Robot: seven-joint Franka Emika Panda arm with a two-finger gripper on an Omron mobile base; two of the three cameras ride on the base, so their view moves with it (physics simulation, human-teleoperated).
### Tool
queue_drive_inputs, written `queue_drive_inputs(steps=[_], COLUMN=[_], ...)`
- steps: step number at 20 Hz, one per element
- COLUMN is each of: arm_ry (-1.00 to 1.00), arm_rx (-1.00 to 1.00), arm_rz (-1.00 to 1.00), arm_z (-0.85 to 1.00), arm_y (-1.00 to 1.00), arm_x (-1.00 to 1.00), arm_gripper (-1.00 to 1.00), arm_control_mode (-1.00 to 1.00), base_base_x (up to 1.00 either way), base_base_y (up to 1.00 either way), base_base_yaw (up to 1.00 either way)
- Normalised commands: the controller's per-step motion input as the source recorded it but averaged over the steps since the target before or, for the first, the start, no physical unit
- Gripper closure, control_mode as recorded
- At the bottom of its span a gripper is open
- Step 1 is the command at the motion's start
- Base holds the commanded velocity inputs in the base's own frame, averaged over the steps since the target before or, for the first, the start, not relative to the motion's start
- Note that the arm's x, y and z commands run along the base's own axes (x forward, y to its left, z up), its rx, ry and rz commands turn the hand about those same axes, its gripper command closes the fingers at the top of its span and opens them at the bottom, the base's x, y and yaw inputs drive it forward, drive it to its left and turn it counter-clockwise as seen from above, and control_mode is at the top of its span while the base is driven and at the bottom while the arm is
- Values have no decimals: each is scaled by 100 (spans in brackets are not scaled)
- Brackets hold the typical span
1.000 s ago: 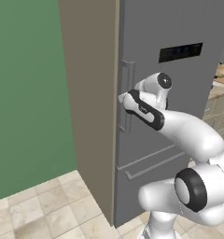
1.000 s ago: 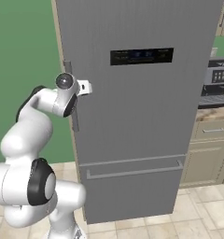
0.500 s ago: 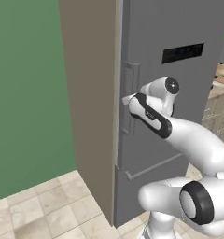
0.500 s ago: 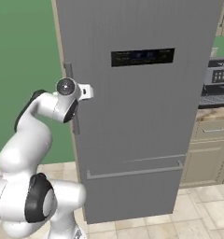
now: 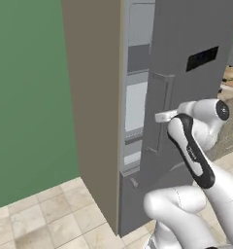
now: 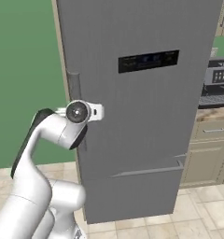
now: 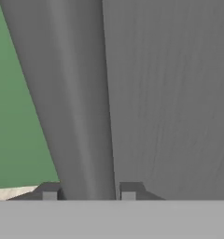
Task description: Retrieve a lemon from the fridge and place it on the cutting board with the fish.
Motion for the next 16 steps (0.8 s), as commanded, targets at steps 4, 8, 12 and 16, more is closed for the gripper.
queue_drive_inputs(steps=[4,8,12,16], arm_ry=[0,11,25,48], arm_rx=[12,10,10,9], arm_rz=[21,19,16,15], arm_z=[41,61,64,49], arm_y=[-100,-100,-100,-100], arm_x=[-100,-100,-92,-58], arm_gripper=[100,100,100,100], arm_control_mode=[-100,-100,-100,-100], base_base_x=[0,0,0,0], base_base_y=[0,0,0,0], base_base_yaw=[0,0,0,0])
